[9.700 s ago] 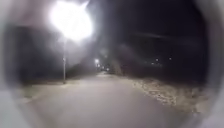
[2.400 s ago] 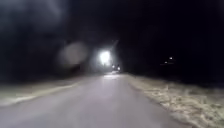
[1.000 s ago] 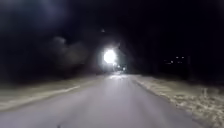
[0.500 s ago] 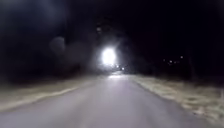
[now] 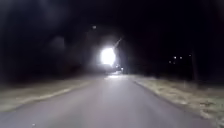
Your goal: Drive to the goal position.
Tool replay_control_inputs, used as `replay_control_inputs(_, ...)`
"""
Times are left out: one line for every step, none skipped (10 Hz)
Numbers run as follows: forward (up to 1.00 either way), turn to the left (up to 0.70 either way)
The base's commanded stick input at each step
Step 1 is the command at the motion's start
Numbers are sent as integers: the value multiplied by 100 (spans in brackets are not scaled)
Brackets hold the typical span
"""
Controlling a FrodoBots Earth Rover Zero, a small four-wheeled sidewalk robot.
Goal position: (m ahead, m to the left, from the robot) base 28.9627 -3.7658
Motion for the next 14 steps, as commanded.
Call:
replay_control_inputs(100, 0)
replay_control_inputs(100, 0)
replay_control_inputs(100, 0)
replay_control_inputs(100, 0)
replay_control_inputs(100, 0)
replay_control_inputs(100, 0)
replay_control_inputs(100, 0)
replay_control_inputs(100, 0)
replay_control_inputs(100, 0)
replay_control_inputs(100, 15)
replay_control_inputs(100, 32)
replay_control_inputs(100, 21)
replay_control_inputs(100, 0)
replay_control_inputs(100, 0)
